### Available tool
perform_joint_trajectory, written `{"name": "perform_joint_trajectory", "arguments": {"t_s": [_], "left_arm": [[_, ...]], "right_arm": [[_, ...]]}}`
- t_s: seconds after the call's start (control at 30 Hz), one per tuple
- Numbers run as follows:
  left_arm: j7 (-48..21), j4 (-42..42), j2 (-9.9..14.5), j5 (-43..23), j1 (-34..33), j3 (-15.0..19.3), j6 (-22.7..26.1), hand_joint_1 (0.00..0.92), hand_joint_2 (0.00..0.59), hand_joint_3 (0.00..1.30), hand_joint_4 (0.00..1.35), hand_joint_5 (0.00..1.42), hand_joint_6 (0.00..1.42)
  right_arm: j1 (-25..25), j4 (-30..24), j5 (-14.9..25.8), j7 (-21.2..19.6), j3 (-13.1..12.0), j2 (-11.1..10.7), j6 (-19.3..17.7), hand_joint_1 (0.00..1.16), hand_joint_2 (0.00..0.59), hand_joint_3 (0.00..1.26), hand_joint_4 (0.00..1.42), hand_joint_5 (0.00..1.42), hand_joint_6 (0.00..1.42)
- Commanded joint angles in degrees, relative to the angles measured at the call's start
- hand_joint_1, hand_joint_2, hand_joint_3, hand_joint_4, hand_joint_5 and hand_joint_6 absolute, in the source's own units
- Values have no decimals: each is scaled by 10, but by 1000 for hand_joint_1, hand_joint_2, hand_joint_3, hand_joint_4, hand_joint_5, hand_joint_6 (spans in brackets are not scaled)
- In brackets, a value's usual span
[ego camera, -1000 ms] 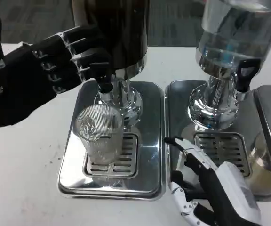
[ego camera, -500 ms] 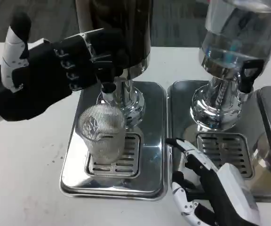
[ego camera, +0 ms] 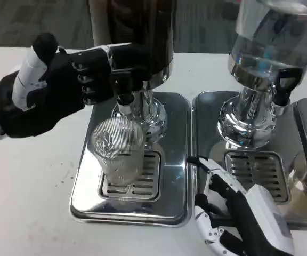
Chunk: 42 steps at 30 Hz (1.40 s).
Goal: Grasp the cup under the faucet to collect the drink, then remove the cup.
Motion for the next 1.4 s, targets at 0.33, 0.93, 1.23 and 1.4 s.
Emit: {"name": "perform_joint_trajectory", "arguments": {"t_s": [0.33, 0.93, 1.23, 1.4], "left_arm": [[8, -32, -10, 18, 41, -3, -102, 0, 53, 191, 70, 101, 75], [12, -29, -3, 46, 51, -13, -172, 0, 60, 195, 75, 98, 62], [16, -40, 0, 62, 61, -19, -226, 0, 60, 195, 76, 98, 64], [18, -48, 2, 62, 66, -22, -240, 0, 64, 195, 76, 98, 67]], "right_arm": [[-8, -1, 11, 7, -6, -5, 0, 483, 585, 178, 109, 109, 249], [-34, 28, 100, 29, -25, -9, -25, 449, 511, 148, 87, 73, 231], [-40, 35, 110, 40, -28, -9, -25, 444, 503, 147, 82, 73, 228], [-44, 38, 114, 41, -29, -8, -29, 446, 495, 144, 78, 73, 227]]}}
